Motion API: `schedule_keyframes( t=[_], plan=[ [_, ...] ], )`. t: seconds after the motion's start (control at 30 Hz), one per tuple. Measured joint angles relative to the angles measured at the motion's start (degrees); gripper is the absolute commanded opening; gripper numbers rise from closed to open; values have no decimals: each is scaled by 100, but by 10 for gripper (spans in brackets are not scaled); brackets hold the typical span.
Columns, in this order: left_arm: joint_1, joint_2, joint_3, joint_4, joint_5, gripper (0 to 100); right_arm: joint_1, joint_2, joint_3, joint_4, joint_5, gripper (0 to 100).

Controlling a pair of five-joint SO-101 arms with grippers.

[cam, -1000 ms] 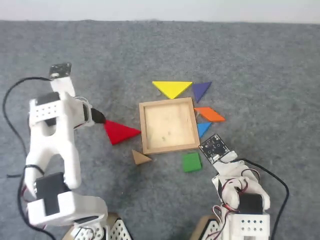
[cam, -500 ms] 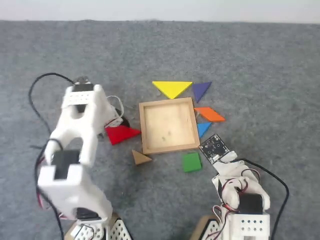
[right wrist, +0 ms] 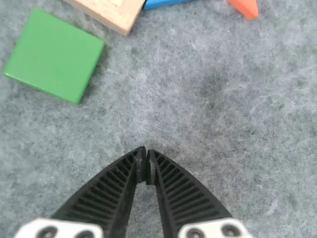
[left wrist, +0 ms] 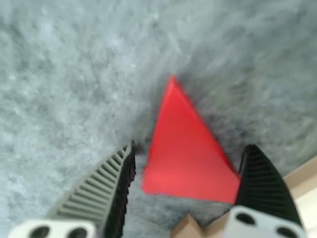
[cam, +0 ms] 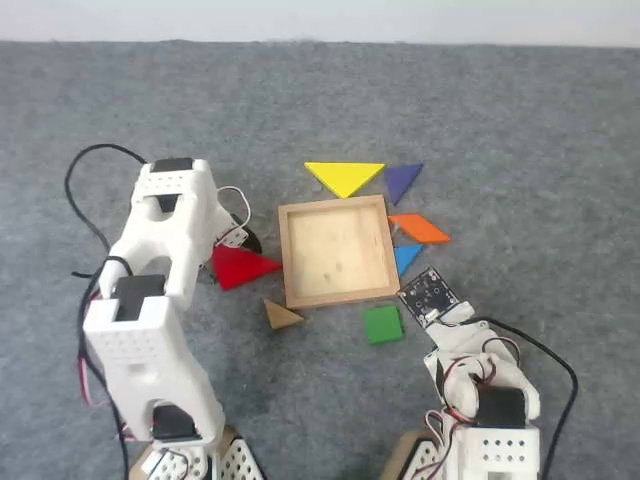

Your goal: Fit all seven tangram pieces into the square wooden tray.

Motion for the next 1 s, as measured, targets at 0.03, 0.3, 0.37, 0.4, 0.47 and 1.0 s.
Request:
schedule_keyframes(
  t=[0.03,0.3,0.37,0.4,0.47,1.0],
  plan=[
    [-18,18,-53,9,-290,316,0,0,0,0,0,9],
    [-35,97,-202,123,-3024,316,0,0,0,0,0,9],
    [-44,97,-237,123,-3437,316,0,0,0,0,0,9],
    [-53,105,-273,123,-3701,316,0,0,0,0,0,9],
    [-53,105,-387,123,-4404,316,0,0,0,0,0,9],
    [-404,79,-747,1002,-4290,332,0,0,0,0,0,9]
  ],
)
